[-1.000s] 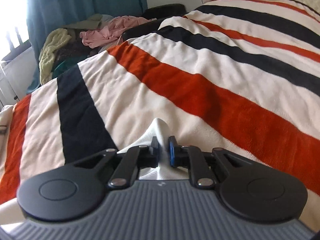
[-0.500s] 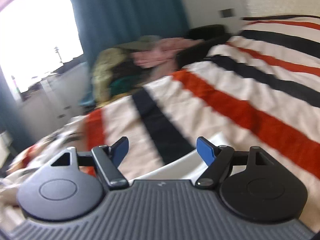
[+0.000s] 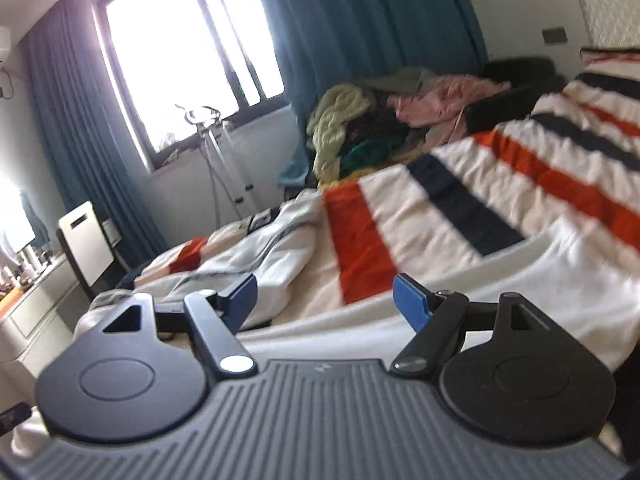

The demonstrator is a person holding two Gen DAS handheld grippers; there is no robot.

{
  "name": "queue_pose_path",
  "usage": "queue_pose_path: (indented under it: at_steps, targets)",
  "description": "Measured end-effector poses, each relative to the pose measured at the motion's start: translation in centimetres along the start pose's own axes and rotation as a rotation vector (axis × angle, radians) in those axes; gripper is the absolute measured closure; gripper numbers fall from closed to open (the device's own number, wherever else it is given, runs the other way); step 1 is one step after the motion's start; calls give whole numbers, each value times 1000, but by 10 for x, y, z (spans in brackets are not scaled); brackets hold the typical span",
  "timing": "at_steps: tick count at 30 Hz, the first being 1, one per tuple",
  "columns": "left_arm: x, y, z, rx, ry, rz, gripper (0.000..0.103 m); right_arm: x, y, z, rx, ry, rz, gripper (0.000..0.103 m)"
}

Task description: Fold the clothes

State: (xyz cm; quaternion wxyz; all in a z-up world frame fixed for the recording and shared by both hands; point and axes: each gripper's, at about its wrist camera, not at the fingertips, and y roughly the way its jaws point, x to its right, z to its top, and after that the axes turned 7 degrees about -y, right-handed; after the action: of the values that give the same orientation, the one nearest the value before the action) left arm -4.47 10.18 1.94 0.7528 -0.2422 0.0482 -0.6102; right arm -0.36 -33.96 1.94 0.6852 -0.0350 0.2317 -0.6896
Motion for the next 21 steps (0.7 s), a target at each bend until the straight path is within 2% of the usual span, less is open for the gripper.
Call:
queue_pose_path:
  at_steps: [10,16,21]
  targets:
    - [8,14,-6,-49,59,10,5,-25,0,-14,13,-72,-13,26]
    - [13,29,-6,-89,75,7,5,-16,-2,-8,26,-46,-31,26]
    - [30,45,4,-85,140,-47,5,-18,5,15,77,-82,-22,26]
